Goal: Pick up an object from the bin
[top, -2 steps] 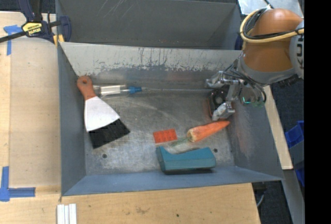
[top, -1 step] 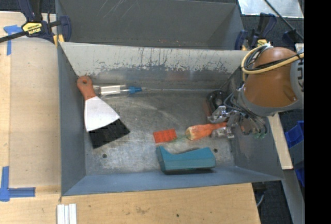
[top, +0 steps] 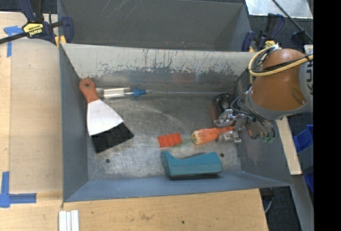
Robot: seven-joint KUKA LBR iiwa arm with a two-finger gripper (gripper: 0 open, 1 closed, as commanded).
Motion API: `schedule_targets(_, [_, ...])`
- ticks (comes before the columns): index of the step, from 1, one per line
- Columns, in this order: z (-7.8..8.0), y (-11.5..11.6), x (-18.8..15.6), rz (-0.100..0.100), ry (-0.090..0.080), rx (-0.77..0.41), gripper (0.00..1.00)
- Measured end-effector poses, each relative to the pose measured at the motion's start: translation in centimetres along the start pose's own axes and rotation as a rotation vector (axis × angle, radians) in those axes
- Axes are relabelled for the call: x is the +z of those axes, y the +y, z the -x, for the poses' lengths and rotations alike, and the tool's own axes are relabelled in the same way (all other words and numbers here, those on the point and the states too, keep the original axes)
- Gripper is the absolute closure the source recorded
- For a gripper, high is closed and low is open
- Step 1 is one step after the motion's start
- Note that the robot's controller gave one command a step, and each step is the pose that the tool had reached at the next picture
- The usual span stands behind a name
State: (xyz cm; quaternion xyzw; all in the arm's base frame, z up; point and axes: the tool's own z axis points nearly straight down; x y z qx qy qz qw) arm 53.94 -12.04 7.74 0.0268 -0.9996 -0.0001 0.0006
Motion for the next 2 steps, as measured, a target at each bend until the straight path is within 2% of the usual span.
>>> schedule_targets(1, [1.1,-0.1,-12.2,-0.001,-0.004,-0.326,1.0])
schedule_targets(2, [1.6,-0.2,-17.1,-0.002,-0.006,-0.448,1.0])
